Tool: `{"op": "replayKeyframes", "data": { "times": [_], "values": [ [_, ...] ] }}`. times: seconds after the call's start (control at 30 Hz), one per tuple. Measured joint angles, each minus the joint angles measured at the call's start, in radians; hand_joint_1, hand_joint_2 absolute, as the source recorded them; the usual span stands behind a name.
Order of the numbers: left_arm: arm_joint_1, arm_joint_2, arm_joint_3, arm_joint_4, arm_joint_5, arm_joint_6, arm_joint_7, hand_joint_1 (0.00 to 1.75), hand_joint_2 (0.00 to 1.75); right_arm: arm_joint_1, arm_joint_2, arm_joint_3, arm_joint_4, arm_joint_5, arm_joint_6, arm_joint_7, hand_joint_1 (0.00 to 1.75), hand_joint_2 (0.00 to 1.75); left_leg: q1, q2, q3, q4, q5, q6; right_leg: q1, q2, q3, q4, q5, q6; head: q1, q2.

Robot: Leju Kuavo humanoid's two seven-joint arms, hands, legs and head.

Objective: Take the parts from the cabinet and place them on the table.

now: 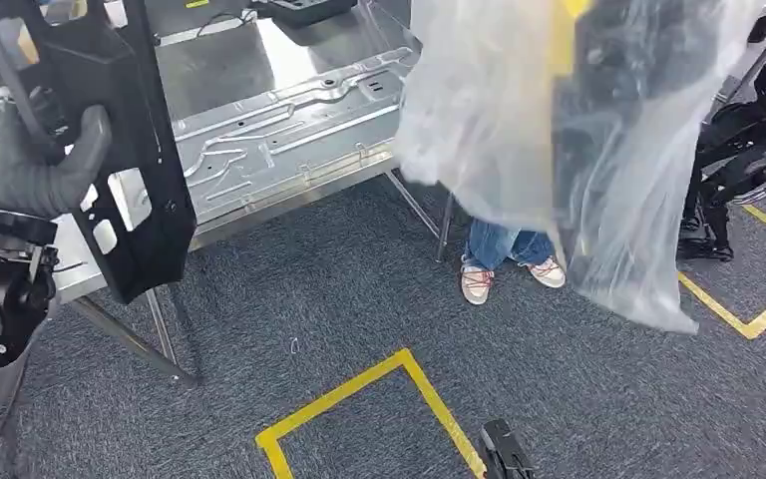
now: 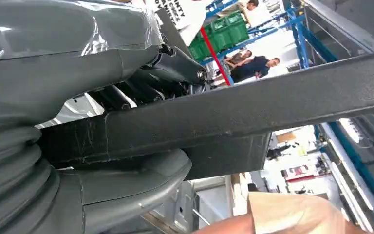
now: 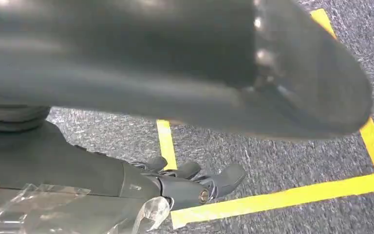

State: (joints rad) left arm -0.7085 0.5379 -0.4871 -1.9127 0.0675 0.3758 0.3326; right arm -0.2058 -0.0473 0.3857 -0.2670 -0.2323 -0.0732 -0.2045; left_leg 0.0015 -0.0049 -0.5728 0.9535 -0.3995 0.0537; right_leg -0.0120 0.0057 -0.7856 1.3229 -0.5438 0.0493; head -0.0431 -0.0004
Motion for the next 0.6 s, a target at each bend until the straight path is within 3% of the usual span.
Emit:
{"op": "replayKeyframes", "data": {
  "times": [0.03,0.13,0.17,0.2,0.27,0.33,0.37,0.43,0.47,0.5,0.53,0.57,0.6],
  "values": [
    [0.000,0.000,0.000,0.000,-0.001,-0.003,0.000,1.75,1.75,0.001,0.000,0.000,0.000,0.000,0.000,0.000,0.00,0.00,0.000,-0.002,0.004,0.000,-0.003,-0.001,0.000,0.000,0.006,-0.026,0.028,0.000,0.000,0.000],
    [-0.002,0.000,0.000,0.000,-0.008,-0.006,0.003,1.75,1.75,0.000,-0.002,0.000,0.000,-0.003,0.000,0.000,0.00,0.00,0.003,-0.006,0.027,0.002,-0.021,-0.013,-0.003,0.000,0.132,-0.292,0.168,-0.004,0.000,0.000],
    [-0.005,0.000,0.000,0.000,-0.011,-0.008,0.003,1.75,1.75,0.000,-0.001,0.001,0.000,-0.004,0.001,0.000,0.00,0.00,-0.006,-0.007,0.025,0.008,-0.030,-0.020,-0.002,0.001,0.155,-0.338,0.163,-0.005,0.000,0.000],
    [-0.007,0.000,0.001,0.000,-0.011,-0.008,0.005,1.75,1.75,-0.001,-0.001,0.001,0.000,-0.008,0.002,0.002,0.00,0.00,-0.005,-0.008,0.024,0.007,-0.032,-0.023,-0.002,0.003,0.152,-0.338,0.162,-0.016,0.000,0.000],
    [-0.008,0.000,0.001,0.000,-0.011,-0.008,0.007,1.75,1.75,0.000,-0.001,0.005,0.000,-0.008,0.002,0.003,0.00,0.00,-0.004,-0.008,0.027,0.003,-0.035,-0.027,0.003,0.004,0.151,-0.338,0.156,-0.026,-0.001,0.000],
    [-0.007,0.000,0.002,0.000,-0.013,-0.008,0.008,1.75,1.75,0.000,0.000,0.005,0.000,-0.009,0.002,0.003,0.00,0.00,0.000,-0.006,0.020,0.019,-0.048,-0.037,-0.001,0.003,0.157,-0.342,0.155,-0.039,-0.001,0.000],
    [-0.008,0.000,0.003,0.000,-0.013,-0.007,0.008,1.75,1.75,0.000,-0.001,0.006,0.000,-0.009,0.002,0.002,0.00,0.00,0.002,-0.002,0.000,0.067,-0.073,-0.041,-0.001,0.003,0.161,-0.342,0.152,-0.044,-0.002,0.000],
    [-0.006,0.000,0.003,0.000,-0.014,-0.005,0.008,1.75,1.75,0.000,-0.002,0.006,0.000,-0.010,0.001,0.003,0.00,0.00,0.002,-0.002,-0.090,0.239,-0.139,-0.047,0.002,0.003,0.166,-0.342,0.145,-0.052,-0.002,0.000],
    [-0.002,0.000,0.003,0.000,-0.015,-0.004,0.010,1.75,1.75,0.001,-0.002,0.006,0.000,-0.010,0.001,0.003,0.00,0.00,0.004,-0.002,-0.141,0.323,-0.162,-0.048,0.001,0.005,0.169,-0.342,0.142,-0.054,-0.002,0.000],
    [0.002,0.000,0.002,0.000,-0.016,-0.004,0.013,1.75,1.75,0.001,-0.002,0.006,0.000,-0.011,0.001,0.003,0.00,0.00,0.004,-0.002,-0.176,0.369,-0.166,-0.049,0.002,0.006,0.172,-0.341,0.138,-0.054,-0.002,0.000],
    [0.005,0.000,0.002,0.000,-0.018,-0.003,0.014,1.75,1.75,0.002,-0.002,0.006,0.000,-0.011,0.001,0.003,0.00,0.00,0.005,-0.002,-0.185,0.358,-0.142,-0.050,0.001,0.007,0.177,-0.341,0.134,-0.055,-0.002,0.000],
    [0.006,0.000,0.002,0.000,-0.018,-0.002,0.014,1.75,1.75,0.002,-0.002,0.006,0.000,-0.012,0.001,0.004,0.00,0.00,0.006,-0.002,-0.165,0.294,-0.093,-0.051,0.001,0.008,0.184,-0.341,0.129,-0.054,-0.002,0.000],
    [0.005,0.000,0.003,0.000,-0.019,-0.001,0.014,1.75,1.75,0.002,-0.002,0.006,0.000,-0.013,0.001,0.005,0.00,0.00,0.006,-0.001,-0.123,0.189,-0.031,-0.049,0.001,0.009,0.194,-0.342,0.123,-0.053,-0.002,0.000]
  ]
}}
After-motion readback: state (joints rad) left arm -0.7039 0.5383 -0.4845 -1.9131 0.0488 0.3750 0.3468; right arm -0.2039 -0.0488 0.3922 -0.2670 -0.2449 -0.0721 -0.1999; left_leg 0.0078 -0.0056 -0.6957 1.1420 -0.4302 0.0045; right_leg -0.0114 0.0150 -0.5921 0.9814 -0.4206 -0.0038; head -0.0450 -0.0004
